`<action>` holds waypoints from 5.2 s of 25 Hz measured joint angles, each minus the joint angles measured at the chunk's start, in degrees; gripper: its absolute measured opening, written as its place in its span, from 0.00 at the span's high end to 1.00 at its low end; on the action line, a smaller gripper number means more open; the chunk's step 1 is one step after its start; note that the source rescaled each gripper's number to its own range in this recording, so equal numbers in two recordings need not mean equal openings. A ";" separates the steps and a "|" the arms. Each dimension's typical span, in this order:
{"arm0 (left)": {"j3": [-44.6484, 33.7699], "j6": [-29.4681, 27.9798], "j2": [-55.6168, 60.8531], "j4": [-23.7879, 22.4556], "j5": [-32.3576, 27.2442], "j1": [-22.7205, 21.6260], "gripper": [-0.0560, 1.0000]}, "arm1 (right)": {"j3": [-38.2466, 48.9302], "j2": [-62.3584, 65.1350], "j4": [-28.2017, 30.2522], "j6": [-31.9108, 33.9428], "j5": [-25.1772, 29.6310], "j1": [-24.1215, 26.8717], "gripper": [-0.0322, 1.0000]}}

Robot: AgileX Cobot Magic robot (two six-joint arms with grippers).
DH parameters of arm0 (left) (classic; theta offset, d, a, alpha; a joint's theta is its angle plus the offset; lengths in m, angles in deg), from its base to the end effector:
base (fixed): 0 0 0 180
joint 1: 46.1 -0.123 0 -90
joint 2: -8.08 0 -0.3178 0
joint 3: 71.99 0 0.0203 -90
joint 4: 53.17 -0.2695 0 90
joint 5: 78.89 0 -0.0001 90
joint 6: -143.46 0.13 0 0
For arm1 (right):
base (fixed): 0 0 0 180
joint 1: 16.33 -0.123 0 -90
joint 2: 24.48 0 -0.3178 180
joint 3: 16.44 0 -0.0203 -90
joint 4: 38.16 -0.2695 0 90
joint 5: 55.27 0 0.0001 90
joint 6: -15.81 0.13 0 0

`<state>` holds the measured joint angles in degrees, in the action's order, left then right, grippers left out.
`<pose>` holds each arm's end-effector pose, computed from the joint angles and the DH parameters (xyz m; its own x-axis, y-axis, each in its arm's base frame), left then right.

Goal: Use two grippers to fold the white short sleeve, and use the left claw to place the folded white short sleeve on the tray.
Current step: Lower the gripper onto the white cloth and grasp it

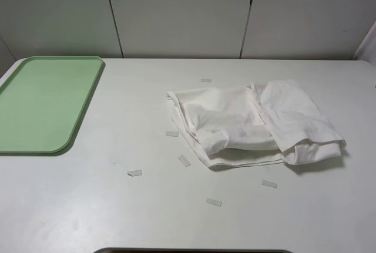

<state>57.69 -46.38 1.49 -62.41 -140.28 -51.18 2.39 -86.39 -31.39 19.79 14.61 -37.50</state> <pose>0.0109 0.0194 0.2631 -0.4455 -0.1329 -0.8854 -0.2546 0.9669 -0.0170 0.1699 0.0504 0.3543 -0.8200 -0.2870 -0.4951 -0.2847 0.9551 -0.0822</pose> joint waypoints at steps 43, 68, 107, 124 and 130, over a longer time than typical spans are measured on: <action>0.00 0.00 0.00 0.00 0.00 0.00 0.00 | 30.59 55.26 -6.20 -5.96 -10.80 20.19 0.00; 0.00 0.18 0.00 -0.33 0.05 0.00 0.00 | 30.59 55.26 -6.44 -5.96 -11.55 20.33 0.00; 18.85 13.32 -79.60 33.92 34.24 18.10 0.03 | 30.59 55.26 -6.78 -5.96 -11.51 20.33 0.00; 31.97 12.25 -109.49 38.99 52.36 37.26 0.03 | 30.59 55.26 -6.78 -5.96 -11.56 20.33 0.00; 36.47 9.53 -116.35 39.05 55.07 40.31 0.03 | 30.59 55.26 -6.78 -5.96 -11.56 20.33 0.00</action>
<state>94.16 -36.86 -114.87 -23.36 -85.20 -10.87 32.98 -31.13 -38.16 13.83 3.05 -17.17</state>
